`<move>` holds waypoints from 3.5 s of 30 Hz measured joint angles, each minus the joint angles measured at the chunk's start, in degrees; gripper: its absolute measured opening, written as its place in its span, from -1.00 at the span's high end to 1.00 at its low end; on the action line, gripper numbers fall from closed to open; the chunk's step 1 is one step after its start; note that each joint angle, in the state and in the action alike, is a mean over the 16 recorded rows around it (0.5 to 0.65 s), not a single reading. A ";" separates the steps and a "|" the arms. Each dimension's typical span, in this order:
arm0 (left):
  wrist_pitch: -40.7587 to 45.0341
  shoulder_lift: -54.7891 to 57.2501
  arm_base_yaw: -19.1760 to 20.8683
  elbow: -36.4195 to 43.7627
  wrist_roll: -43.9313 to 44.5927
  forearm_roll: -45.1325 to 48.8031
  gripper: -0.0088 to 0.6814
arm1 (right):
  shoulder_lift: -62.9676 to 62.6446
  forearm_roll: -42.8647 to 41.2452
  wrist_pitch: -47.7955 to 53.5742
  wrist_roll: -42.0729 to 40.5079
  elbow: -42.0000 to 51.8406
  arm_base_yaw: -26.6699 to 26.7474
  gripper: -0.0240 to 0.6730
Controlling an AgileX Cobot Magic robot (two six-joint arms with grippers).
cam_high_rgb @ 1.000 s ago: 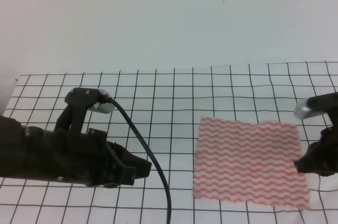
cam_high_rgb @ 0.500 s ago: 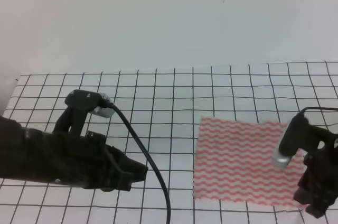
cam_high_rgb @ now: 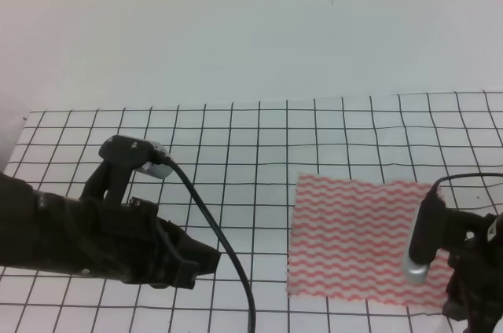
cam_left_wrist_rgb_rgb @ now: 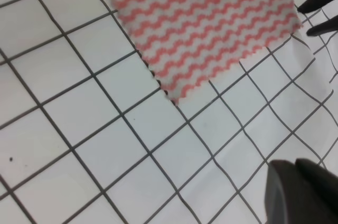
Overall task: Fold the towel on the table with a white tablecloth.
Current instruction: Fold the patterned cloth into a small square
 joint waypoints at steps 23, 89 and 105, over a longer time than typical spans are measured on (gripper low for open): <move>-0.56 0.41 0.01 -0.03 1.14 1.11 0.96 | 3.68 -4.17 -4.47 4.86 -1.22 0.93 0.91; -11.67 38.46 -18.28 -24.70 25.86 7.17 0.43 | 3.79 -8.88 -7.38 17.85 -7.00 0.83 0.92; -11.43 38.40 -18.27 -26.20 26.55 8.09 0.94 | 3.79 -8.88 -10.80 17.99 -7.00 0.83 0.92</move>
